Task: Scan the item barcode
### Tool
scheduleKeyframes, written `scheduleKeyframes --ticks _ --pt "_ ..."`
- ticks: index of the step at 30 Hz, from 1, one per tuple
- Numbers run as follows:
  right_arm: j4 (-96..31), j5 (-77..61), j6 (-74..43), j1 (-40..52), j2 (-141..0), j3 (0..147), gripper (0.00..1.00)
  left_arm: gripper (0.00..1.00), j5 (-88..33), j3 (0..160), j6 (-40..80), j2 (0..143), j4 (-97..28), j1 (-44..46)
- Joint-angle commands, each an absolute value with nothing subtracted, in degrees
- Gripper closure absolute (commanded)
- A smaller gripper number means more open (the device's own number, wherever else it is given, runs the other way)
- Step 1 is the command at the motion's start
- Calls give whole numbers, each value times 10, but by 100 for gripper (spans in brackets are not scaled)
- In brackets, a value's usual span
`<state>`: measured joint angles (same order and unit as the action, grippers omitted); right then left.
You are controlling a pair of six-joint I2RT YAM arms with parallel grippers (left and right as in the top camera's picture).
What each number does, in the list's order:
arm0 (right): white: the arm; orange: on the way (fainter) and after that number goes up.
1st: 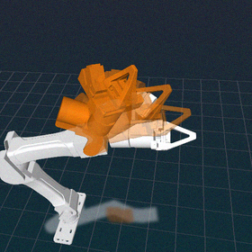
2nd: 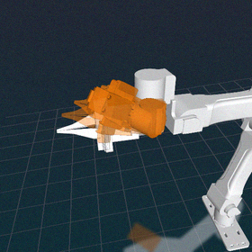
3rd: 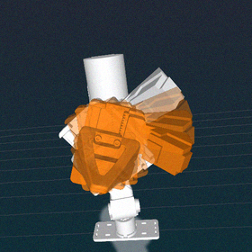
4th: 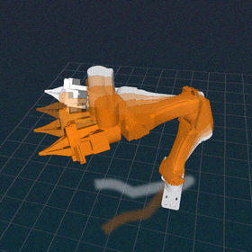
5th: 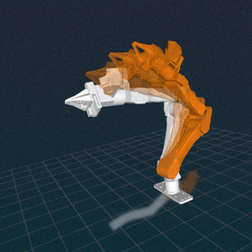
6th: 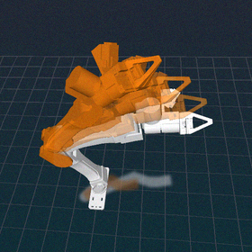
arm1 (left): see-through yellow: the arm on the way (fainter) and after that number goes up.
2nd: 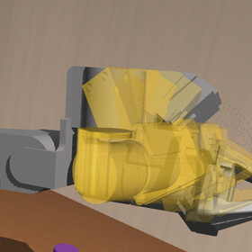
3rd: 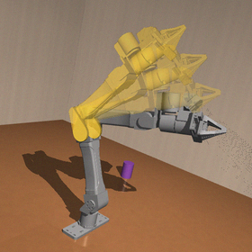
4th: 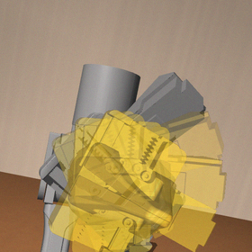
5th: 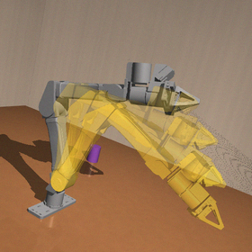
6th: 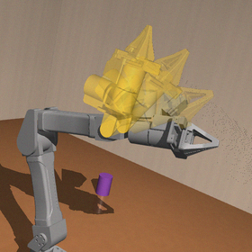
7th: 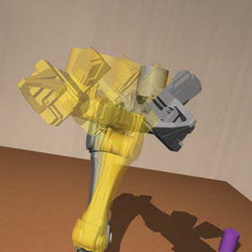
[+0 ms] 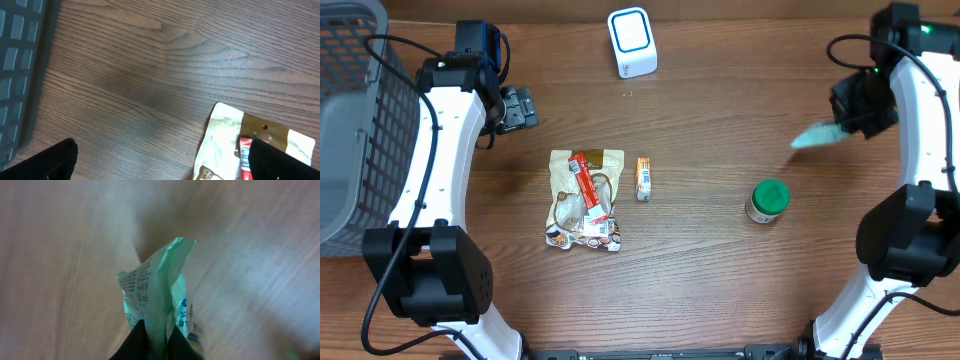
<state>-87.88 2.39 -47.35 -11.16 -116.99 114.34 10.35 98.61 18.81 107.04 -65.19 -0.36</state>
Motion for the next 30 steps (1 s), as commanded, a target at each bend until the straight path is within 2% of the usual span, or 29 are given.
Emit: scheduleKeyframes --ticks 1,11,12,13,14,17,18,20,21,30 --pt "-876 29 -474 -120 -1169 1112 87 0 109 995 175 1060 -653 0" --pt "-751 51 -476 -123 -1169 994 84 0 109 995 175 1060 -653 0" --pt "-742 51 -476 -123 -1169 985 76 0 109 995 175 1060 -653 0" --pt "-737 51 -476 -124 -1169 978 63 0 109 995 175 1060 -653 0" --pt "-735 51 -476 -124 -1170 974 54 0 109 995 175 1060 -653 0" --pt "-736 51 -475 -125 -1170 973 32 1 109 995 175 1060 -653 0" --pt "-738 51 -475 -125 -1169 973 20 0 109 995 175 1060 -653 0" --pt "-748 51 -475 -125 -1169 975 4 0 109 995 175 1060 -653 0" --pt "-757 51 -475 -125 -1169 978 0 0 109 995 175 1060 -653 0" --pt "-881 34 -370 -119 -1159 1048 0 1 109 995 175 1060 -653 0"
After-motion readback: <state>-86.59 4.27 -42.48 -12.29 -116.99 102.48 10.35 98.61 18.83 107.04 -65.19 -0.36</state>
